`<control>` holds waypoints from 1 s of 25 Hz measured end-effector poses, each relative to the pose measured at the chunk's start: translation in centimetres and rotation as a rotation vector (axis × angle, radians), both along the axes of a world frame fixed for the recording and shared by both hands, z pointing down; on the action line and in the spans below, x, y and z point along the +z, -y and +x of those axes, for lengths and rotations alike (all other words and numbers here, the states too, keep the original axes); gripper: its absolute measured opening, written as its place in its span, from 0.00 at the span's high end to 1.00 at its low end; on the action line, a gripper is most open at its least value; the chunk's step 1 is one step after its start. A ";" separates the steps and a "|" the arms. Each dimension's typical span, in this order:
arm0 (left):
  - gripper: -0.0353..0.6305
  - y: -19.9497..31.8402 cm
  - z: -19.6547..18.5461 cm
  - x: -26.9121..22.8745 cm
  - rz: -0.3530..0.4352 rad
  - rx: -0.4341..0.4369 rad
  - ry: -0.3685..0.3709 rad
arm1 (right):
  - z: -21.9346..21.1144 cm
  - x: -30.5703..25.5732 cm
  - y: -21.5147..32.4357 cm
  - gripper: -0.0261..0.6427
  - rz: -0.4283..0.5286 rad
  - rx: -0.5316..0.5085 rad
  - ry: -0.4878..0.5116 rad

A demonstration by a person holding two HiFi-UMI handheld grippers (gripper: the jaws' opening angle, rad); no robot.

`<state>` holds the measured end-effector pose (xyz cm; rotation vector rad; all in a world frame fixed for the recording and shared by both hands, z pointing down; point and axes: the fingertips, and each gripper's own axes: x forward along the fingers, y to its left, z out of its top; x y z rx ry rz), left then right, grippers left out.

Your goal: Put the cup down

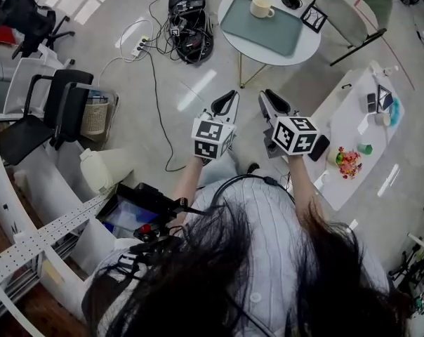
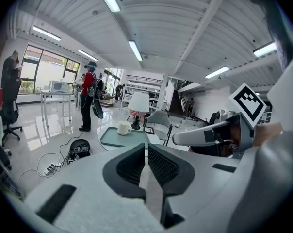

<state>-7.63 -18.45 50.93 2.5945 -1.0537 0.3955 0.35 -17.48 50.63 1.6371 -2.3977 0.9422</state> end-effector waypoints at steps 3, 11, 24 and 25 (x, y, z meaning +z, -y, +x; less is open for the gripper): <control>0.92 -1.6 1.5 -0.1 0.002 -0.001 0.007 | 1.3 -0.3 -1.9 0.83 0.008 -0.011 0.011; 0.92 -6.5 4.1 -0.7 0.006 -0.034 0.022 | 3.0 -1.3 -6.7 0.85 0.043 -0.073 0.033; 0.92 -13.1 6.2 -0.4 0.019 -0.096 0.042 | 5.0 -2.1 -12.6 0.86 0.087 -0.141 0.033; 0.92 -13.5 6.3 -0.4 0.020 -0.099 0.042 | 5.1 -2.1 -13.0 0.86 0.089 -0.145 0.030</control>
